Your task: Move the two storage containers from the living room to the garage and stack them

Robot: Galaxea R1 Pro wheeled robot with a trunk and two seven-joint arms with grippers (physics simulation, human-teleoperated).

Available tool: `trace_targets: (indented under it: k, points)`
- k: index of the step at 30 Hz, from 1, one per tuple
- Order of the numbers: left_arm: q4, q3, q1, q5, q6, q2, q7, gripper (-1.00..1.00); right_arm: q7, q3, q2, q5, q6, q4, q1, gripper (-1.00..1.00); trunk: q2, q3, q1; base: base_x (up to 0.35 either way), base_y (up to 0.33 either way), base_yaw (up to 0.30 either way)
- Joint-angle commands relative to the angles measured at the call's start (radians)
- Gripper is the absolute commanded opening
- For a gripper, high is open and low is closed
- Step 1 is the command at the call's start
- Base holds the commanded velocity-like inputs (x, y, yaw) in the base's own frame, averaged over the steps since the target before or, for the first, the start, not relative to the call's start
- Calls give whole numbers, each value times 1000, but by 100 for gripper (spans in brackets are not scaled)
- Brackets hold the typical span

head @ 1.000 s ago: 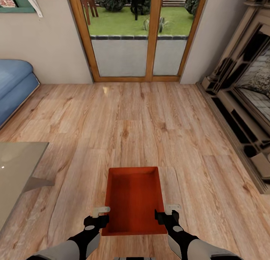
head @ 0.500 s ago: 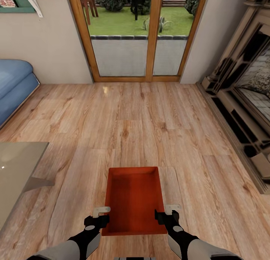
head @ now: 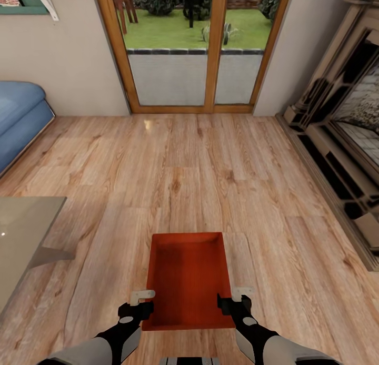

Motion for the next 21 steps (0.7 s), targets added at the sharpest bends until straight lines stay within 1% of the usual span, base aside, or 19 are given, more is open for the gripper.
trace_targets:
  k: [1,10,21]
  points:
    - [1,-9,-1,9,-3,0,4,100,-6,0,0,6,-2,1,-1,100,-7,-4,4,0,0,0]
    - [1,-9,-1,9,-3,0,4,100,-6,0,0,6,-2,1,-1,100,-70,-32,38,0,0,0]
    - [1,-9,-1,9,-3,-1,4,100,-6,0,0,6,-2,1,-1,100,-70,-32,38,0,0,0]
